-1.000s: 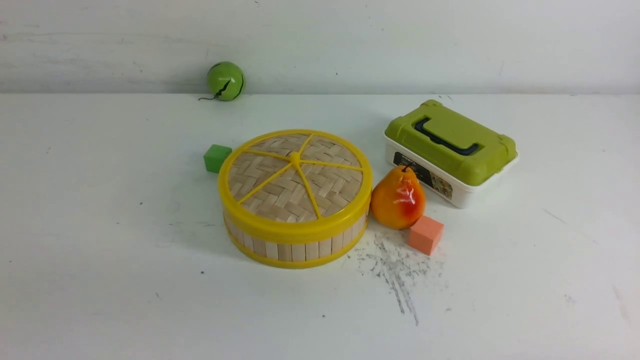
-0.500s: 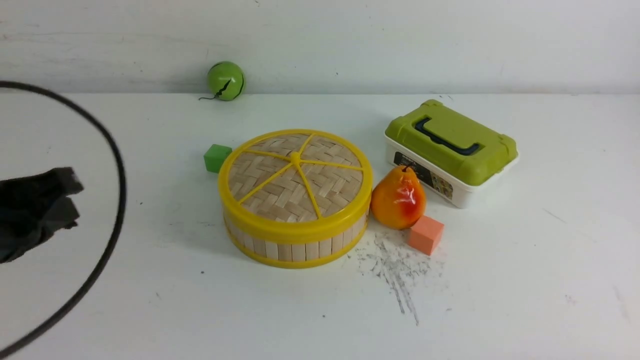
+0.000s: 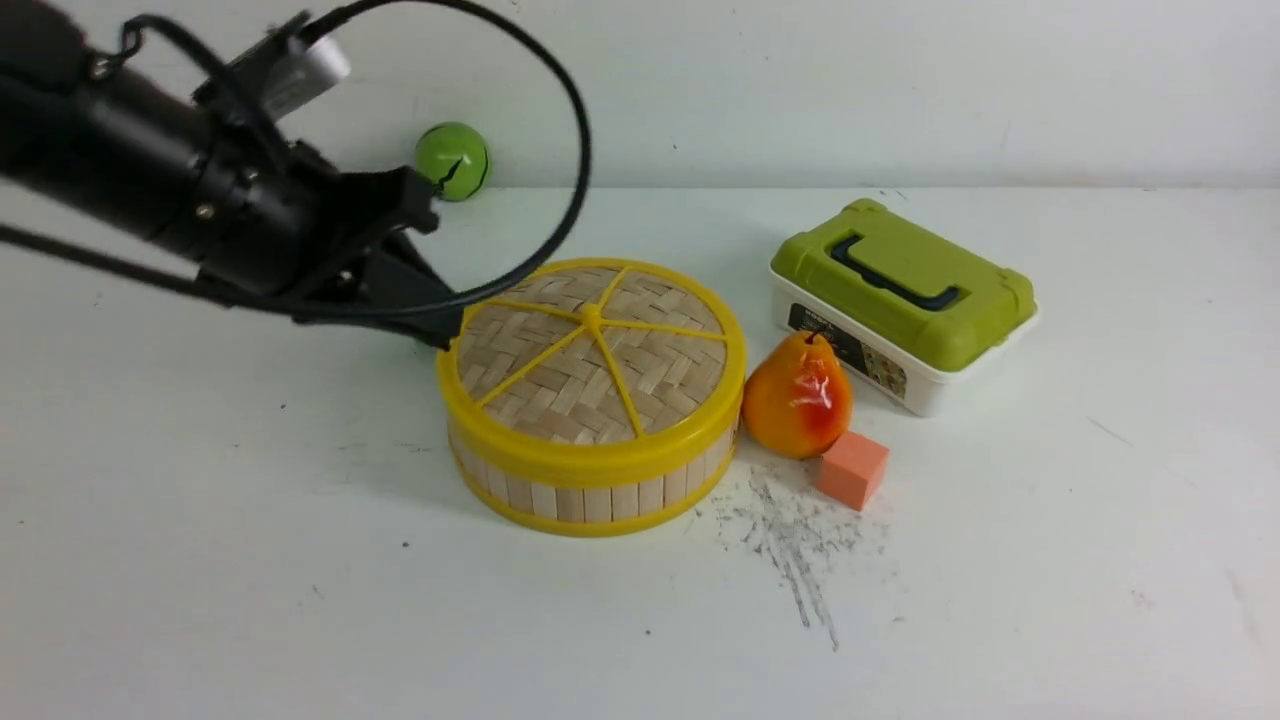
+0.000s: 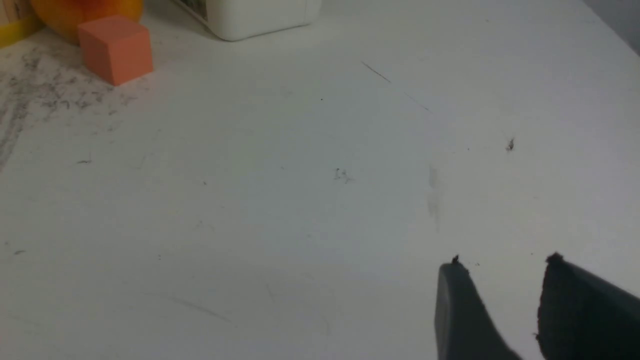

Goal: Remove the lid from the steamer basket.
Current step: Use the left arm to lift the lid of the steamer

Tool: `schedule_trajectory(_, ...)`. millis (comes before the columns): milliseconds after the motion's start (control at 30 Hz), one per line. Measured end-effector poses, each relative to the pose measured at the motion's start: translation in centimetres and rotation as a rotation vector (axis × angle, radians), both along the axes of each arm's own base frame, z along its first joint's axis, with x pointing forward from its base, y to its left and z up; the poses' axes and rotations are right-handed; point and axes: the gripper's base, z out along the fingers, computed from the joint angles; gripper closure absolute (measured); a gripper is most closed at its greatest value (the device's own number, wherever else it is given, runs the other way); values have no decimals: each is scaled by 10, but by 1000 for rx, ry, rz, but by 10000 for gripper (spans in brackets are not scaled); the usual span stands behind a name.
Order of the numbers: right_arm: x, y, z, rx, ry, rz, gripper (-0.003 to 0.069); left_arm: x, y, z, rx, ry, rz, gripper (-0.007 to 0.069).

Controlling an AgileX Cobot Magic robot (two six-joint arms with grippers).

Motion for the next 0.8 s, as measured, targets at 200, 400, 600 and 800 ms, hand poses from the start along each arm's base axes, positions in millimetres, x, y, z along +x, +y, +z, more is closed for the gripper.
schedule_trajectory(200,0,0,0,0,0,0,419,43,-54,0,260,-84,1,633)
schedule_trajectory(400,0,0,0,0,0,0,419,77,-93,-24,407,-163,-34,482)
schedule_trajectory(600,0,0,0,0,0,0,419,101,-108,-56,436,-159,-32,274)
schedule_trajectory(800,0,0,0,0,0,0,419,113,-113,-78,397,-127,63,246)
